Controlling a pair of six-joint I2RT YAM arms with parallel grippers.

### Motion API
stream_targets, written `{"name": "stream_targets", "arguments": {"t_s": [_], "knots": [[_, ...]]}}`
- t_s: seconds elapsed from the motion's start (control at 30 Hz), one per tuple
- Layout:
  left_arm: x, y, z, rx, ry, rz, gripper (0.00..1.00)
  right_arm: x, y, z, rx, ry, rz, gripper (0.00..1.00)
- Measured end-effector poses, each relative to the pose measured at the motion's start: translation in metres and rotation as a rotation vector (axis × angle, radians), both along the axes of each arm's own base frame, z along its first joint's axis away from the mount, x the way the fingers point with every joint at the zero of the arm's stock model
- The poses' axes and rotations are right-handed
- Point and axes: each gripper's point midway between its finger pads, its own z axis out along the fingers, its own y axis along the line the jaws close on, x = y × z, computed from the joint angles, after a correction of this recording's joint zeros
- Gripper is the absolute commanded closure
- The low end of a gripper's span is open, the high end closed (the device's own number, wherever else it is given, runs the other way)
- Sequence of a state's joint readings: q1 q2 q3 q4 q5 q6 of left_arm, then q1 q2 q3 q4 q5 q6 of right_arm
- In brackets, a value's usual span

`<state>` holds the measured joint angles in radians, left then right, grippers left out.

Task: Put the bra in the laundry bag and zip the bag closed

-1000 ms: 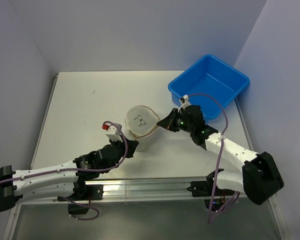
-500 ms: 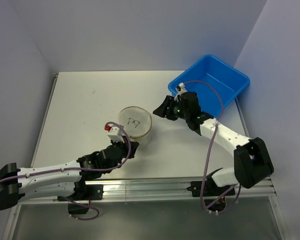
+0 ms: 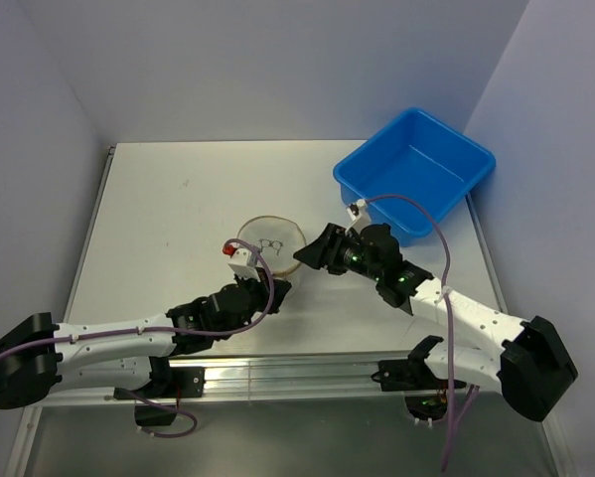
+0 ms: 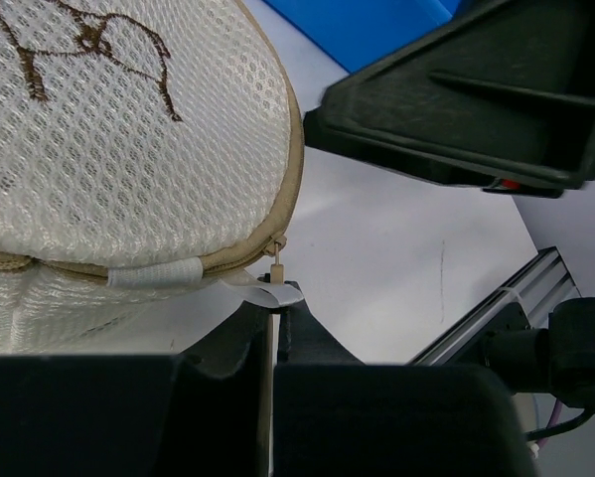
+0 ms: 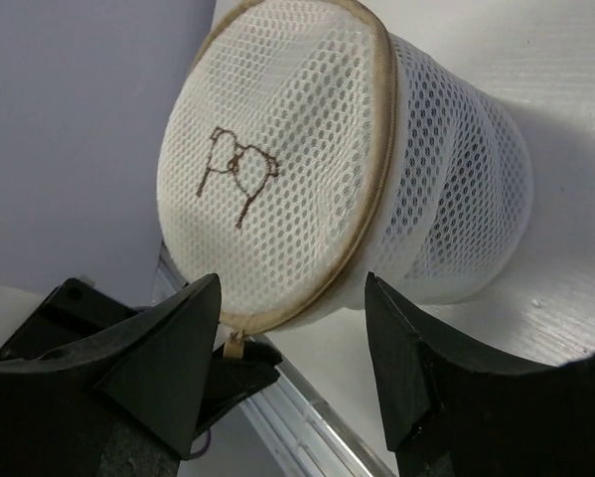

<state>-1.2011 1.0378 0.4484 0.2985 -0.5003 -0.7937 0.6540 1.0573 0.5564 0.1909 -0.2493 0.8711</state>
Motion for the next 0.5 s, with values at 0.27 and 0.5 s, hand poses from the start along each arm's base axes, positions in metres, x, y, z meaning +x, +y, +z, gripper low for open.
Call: {"name": "stream_targets", "arguments": {"t_s": [0.27, 0.5], "knots": [[-0.001, -0.001, 0.0, -0.005, 0.005, -0.009, 1.0, 0.006, 0.012, -0.022, 0.007, 0.083, -0.006, 0.76], [-0.002, -0.001, -0.002, 0.006, 0.005, -0.016, 1.0, 0.012, 0.011, -0.017, 0.006, 0.066, -0.03, 1.0]]}}
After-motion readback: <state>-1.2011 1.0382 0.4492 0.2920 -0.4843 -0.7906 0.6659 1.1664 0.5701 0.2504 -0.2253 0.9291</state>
